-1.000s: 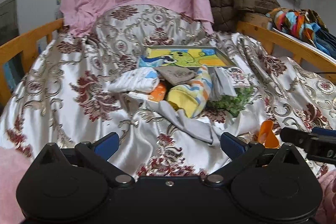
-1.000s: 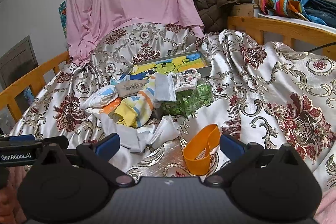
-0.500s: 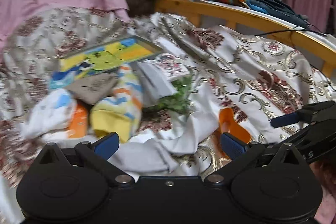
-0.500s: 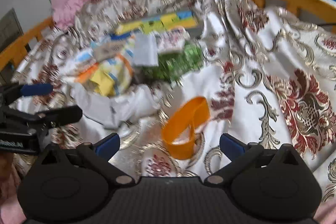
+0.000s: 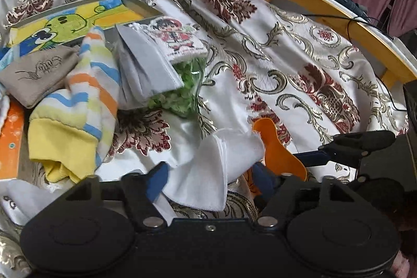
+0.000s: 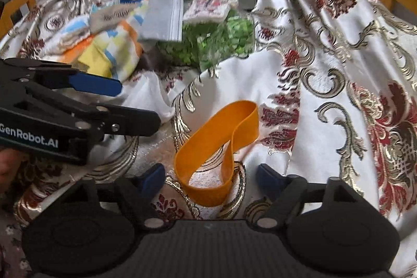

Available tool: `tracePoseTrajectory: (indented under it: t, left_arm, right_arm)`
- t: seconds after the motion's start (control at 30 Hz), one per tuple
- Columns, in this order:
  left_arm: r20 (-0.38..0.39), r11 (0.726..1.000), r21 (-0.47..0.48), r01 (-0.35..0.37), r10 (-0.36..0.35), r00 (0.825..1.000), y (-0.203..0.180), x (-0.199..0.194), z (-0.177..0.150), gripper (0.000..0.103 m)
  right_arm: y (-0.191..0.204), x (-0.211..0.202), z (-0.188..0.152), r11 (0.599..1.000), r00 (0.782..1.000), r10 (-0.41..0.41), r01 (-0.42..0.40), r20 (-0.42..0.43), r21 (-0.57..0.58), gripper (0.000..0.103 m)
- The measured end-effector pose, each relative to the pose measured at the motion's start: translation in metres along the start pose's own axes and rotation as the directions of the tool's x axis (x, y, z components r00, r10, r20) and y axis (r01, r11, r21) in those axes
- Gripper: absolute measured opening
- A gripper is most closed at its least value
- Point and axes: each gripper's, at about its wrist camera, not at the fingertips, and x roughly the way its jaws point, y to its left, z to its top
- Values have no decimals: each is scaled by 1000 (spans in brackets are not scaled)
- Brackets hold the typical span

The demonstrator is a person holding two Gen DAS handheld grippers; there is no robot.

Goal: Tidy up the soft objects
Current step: 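Grasp the white cloth scrap with the left tool while the right tool grasps the orange band, then carry the white cloth and orange band over the framed frog painting with both tools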

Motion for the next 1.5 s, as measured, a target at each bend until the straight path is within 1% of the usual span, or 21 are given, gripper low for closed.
tracePoseTrajectory:
  t: [0.03, 0.07, 0.1, 0.13, 0.17, 0.2, 0.27, 0.3, 0.37, 0.47, 0.53, 0.63, 0.8, 0.87, 0.97, 1.13, 1.23, 1.33, 1.4, 1.43, 1.5]
  left_arm:
    - [-4, 1000, -1, 5, -5, 1000, 0, 1, 0, 50]
    - [-9, 1000, -4, 7, -7, 1000, 1, 2, 1, 44]
    - [-15, 1000, -8, 7, -8, 1000, 1, 3, 1, 34]
    - [-15, 1000, -12, 9, -9, 1000, 1, 3, 1, 27]
    - [-13, 1000, -15, 10, -11, 1000, 2, 2, 1, 23]
    - [-8, 1000, -19, 12, -12, 1000, 2, 1, 1, 15]
    - [7, 1000, -27, 11, -11, 1000, 2, -3, 2, 11]
    - [16, 999, -33, 11, -10, 1000, 2, -6, 3, 9]
    - [39, 999, -46, 15, -13, 999, 0, -14, 5, 8]
    - [80, 998, -64, 19, -14, 997, -3, -29, 6, 8]
    - [105, 997, -76, 17, -9, 994, -4, -38, 7, 8]
    - [154, 995, -99, 17, -1, 988, -6, -55, 8, 8]
    - [249, 988, -146, 43, -6, 968, -4, -82, 12, 8]
    - [275, 984, -170, 60, -11, 961, -2, -89, 12, 8]
    - [309, 983, -173, 64, -8, 951, -3, -98, 15, 8]
    - [361, 980, -188, 69, 3, 933, 6, -111, 28, 8]
    - [387, 979, -195, 52, 28, 922, 20, -113, 45, 8]
    - [410, 979, -202, 24, 62, 910, 41, -113, 68, 8]
    - [428, 977, -211, 4, 89, 900, 60, -113, 88, 8]
    - [431, 976, -220, -9, 105, 896, 71, -109, 99, 8]
    - [432, 966, -254, -55, 164, 887, 96, -100, 120, 8]
  right_arm:
    - [1, 2, 1, 1000, 1000, -5, 5, -6, -1, 72]
    - [1, 3, 1, 1000, 1000, -13, 13, -9, -1, 66]
    - [0, 4, 1, 1000, 1000, -18, 18, -9, -1, 64]
    - [-1, 5, 1, 1000, 1000, -18, 18, -11, 0, 63]
    - [-1, 5, 1, 1000, 1000, -15, 15, -13, 2, 59]
    - [-1, 5, 1, 1000, 1000, -15, 15, -13, 2, 56]
    - [-1, 5, 1, 1000, 1000, -15, 15, -9, 0, 47]
    - [-2, 4, 1, 1000, 1000, -13, 13, -7, -2, 45]
    - [0, 2, 1, 1000, 1000, -16, 16, 0, -4, 36]
    - [-3, -2, 0, 1000, 1000, -20, 20, 15, 8, 28]
    - [-3, -7, 0, 1000, 999, -23, 23, 33, 10, 26]
    - [-1, -17, -1, 1000, 997, -27, 28, 77, -2, 25]
    - [2, -40, 0, 1000, 987, -17, 21, 162, -22, 24]
    - [4, -51, 3, 999, 978, -11, 18, 210, -32, 24]
    - [8, -66, 10, 998, 961, -10, 27, 277, -58, 24]
    - [14, -82, 25, 992, 937, 34, 9, 347, -122, 24]
    - [20, -82, 43, 986, 926, 55, 9, 374, -169, 24]
    - [22, -75, 69, 979, 918, 93, -15, 386, -201, 24]
    - [25, -67, 93, 970, 907, 108, -6, 407, -242, 24]
    - [26, -62, 105, 964, 901, 112, 4, 420, -265, 24]
    - [30, -50, 132, 952, 889, 133, 10, 439, -307, 24]
